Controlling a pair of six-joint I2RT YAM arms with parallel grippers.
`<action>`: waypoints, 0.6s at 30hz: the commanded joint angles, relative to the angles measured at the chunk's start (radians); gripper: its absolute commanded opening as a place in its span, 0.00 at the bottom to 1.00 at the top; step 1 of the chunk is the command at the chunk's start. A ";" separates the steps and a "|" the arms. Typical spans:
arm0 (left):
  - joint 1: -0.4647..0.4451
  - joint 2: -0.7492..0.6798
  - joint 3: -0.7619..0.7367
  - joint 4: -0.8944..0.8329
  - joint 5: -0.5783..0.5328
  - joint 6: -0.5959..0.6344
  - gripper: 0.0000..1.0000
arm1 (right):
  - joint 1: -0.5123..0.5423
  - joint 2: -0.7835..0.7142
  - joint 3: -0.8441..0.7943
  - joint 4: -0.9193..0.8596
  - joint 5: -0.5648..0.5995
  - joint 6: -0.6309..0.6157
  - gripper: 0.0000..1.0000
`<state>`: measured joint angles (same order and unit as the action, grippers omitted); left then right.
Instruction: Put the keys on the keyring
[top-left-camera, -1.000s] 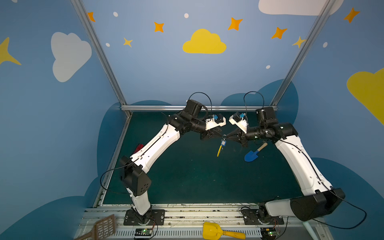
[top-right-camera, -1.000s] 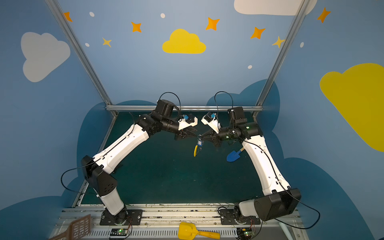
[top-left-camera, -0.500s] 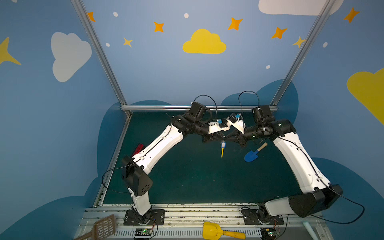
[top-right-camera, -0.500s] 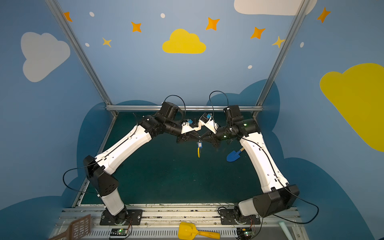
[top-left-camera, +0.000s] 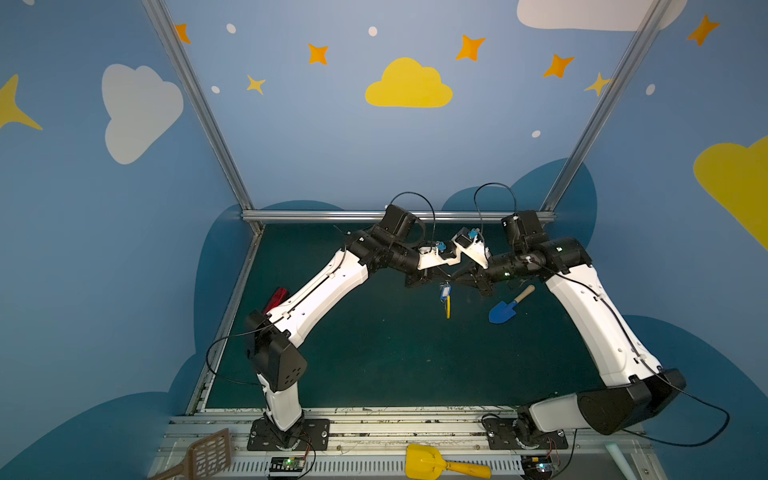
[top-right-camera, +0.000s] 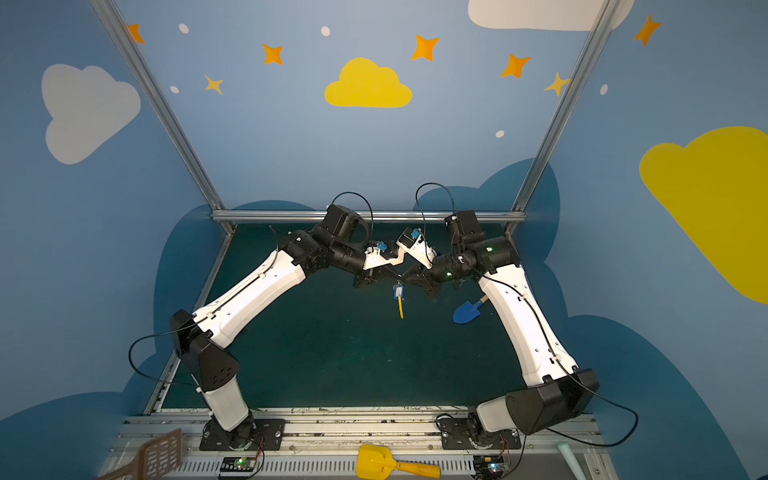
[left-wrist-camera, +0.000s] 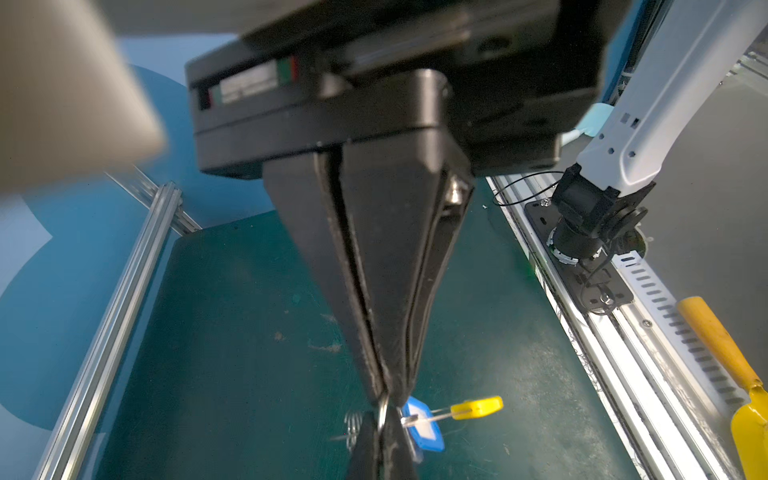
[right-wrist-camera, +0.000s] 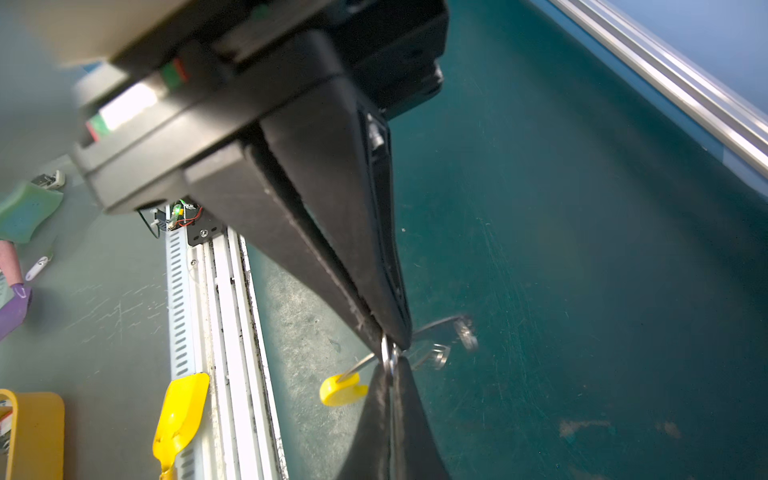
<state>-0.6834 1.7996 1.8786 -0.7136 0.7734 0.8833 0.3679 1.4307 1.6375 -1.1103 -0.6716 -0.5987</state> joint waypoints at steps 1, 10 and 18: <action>-0.005 0.008 0.011 0.020 0.057 -0.042 0.04 | 0.011 -0.036 -0.031 0.071 0.010 -0.012 0.00; 0.026 -0.050 -0.106 0.264 0.158 -0.199 0.04 | -0.067 -0.190 -0.268 0.342 0.028 0.071 0.33; 0.042 -0.089 -0.208 0.497 0.187 -0.331 0.04 | -0.089 -0.236 -0.376 0.446 -0.049 0.096 0.38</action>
<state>-0.6468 1.7630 1.6817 -0.3561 0.9173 0.6300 0.2836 1.2121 1.2808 -0.7345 -0.6731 -0.5228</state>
